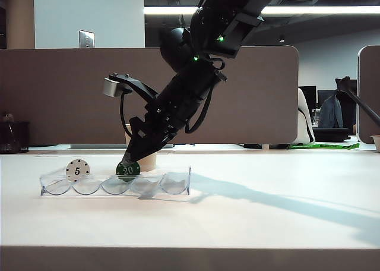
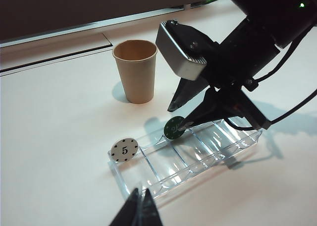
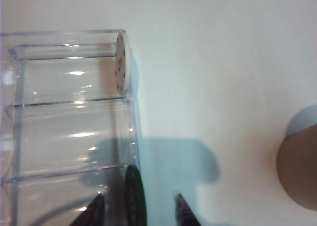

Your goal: Pick up the chip with the greater value and put it into the paper cup.

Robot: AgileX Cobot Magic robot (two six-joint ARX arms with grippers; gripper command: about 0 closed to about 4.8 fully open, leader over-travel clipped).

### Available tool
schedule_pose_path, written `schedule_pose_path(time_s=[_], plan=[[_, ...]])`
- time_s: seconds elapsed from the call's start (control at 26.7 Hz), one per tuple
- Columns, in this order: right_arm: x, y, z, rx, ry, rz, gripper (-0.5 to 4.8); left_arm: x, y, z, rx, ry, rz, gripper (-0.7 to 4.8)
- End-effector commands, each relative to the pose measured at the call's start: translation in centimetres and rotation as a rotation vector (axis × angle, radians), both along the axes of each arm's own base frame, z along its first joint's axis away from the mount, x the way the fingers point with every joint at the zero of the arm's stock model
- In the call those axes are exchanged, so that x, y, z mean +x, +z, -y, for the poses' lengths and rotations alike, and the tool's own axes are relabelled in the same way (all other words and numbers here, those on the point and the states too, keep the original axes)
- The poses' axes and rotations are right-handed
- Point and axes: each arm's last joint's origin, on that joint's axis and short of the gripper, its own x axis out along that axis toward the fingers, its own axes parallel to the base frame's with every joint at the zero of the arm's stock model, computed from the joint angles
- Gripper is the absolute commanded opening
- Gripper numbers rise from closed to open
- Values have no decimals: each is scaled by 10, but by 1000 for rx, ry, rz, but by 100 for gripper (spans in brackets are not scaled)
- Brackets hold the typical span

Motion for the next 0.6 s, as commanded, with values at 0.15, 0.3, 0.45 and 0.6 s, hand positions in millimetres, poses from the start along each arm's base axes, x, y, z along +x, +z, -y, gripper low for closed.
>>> schedule_pose_path(time_s=[0.15,0.3,0.45,0.6], plan=[[5,4,-1,28,-7,45,180,0,3,0,-2,-4,18,-1],[8,5,1,35,-14,54,179,0,3,0,-2,-4,18,-1],[9,1,2,32,-19,46,171,0,3,0,-2,-4,18,-1],[8,0,1,26,-16,38,168,0,3,0,-2,-4,17,-1]])
